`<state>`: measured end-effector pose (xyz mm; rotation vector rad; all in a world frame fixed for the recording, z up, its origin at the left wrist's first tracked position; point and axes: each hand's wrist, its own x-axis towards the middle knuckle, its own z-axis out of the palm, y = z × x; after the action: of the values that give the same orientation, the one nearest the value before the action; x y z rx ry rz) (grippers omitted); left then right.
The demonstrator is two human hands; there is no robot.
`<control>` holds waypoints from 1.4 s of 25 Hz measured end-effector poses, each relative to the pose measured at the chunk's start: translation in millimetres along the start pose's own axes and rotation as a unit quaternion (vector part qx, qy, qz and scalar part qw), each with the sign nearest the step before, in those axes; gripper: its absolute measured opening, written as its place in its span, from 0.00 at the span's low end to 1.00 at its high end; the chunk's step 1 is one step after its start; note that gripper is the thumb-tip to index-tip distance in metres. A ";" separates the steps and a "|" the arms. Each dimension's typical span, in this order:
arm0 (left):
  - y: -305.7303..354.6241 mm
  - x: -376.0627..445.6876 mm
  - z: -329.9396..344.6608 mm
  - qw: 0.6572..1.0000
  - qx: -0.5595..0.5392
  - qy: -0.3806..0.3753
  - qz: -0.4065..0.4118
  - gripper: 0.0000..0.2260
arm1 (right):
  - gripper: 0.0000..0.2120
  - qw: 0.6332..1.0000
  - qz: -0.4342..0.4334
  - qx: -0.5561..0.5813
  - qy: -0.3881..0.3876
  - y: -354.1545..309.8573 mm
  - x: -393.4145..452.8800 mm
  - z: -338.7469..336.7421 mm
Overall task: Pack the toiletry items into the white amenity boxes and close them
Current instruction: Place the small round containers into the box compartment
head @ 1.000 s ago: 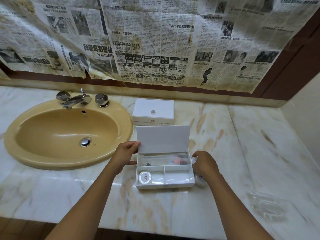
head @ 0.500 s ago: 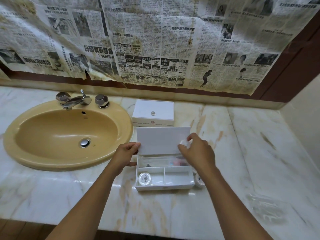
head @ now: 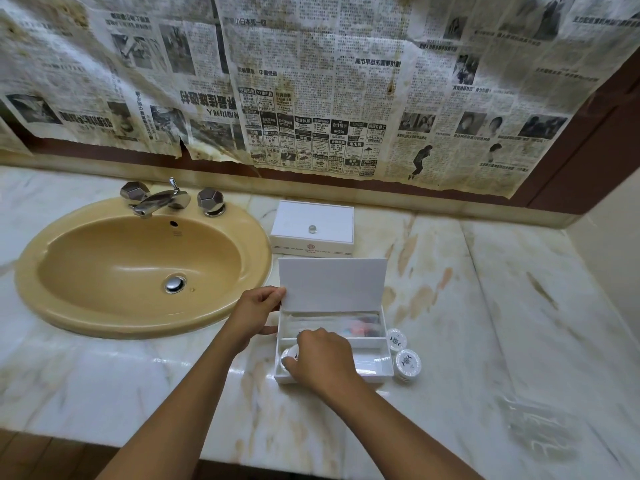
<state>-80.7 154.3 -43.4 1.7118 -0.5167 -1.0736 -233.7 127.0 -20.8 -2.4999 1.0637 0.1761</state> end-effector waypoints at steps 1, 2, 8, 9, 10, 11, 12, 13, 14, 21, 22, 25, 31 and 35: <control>-0.5 0.2 -0.3 1.000 0.000 -0.001 -0.001 0.11 | 0.15 1.000 -0.002 0.002 0.002 -1.2 0.8 1.8; -0.8 0.4 -0.8 1.000 -0.001 -0.002 -0.001 0.11 | 0.16 1.000 -0.004 0.004 0.004 -2.1 0.9 3.2; -1.0 0.3 -0.4 1.000 0.000 -0.003 0.002 0.11 | 0.17 1.000 -0.005 -0.005 0.020 4.3 -0.2 3.4; -1.2 0.6 -0.2 1.000 0.000 -0.005 0.003 0.12 | 0.16 1.000 -0.004 -0.004 0.020 5.0 0.5 2.8; -1.4 1.0 -0.3 1.000 -0.001 -0.007 0.002 0.12 | 0.15 1.000 -0.006 -0.001 0.019 4.6 0.9 2.9; -1.5 1.3 -0.4 1.000 -0.002 -0.008 0.002 0.12 | 0.15 1.000 -0.011 0.003 0.018 3.5 1.1 3.6; -1.5 1.5 -0.8 1.000 -0.004 -0.008 0.001 0.12 | 0.14 1.000 -0.018 0.008 0.014 1.8 0.6 4.8; -1.6 1.6 -1.0 1.000 -0.005 -0.008 0.000 0.12 | 0.14 1.000 -0.024 0.013 0.009 0.1 0.0 6.3; -1.9 1.8 -1.0 1.000 -0.005 -0.008 0.000 0.12 | 0.15 0.999 -0.028 0.015 0.006 -0.7 -0.6 7.1; -2.2 2.1 0.0 1.000 -0.003 -0.005 0.000 0.12 | 0.13 0.996 -0.008 0.053 0.065 14.7 3.5 -13.7; -2.0 1.9 0.1 1.000 -0.005 -0.005 0.000 0.12 | 0.12 0.995 -0.001 0.060 0.084 18.1 4.7 -20.6; -1.2 1.3 0.8 1.000 -0.009 -0.003 -0.004 0.11 | 0.10 0.987 0.039 0.088 0.126 34.3 10.3 -39.6; -1.9 1.6 -0.9 1.000 -0.005 -0.004 -0.006 0.11 | 0.07 0.963 0.143 0.124 0.194 84.7 17.3 -58.7; -0.5 0.9 -0.7 1.000 0.001 -0.004 -0.003 0.11 | 0.07 0.956 0.205 0.103 0.182 117.2 16.4 -52.1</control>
<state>-79.8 154.2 -44.2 1.7131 -0.5189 -1.0855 -308.1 21.3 -16.2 -2.1442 1.6529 -0.2772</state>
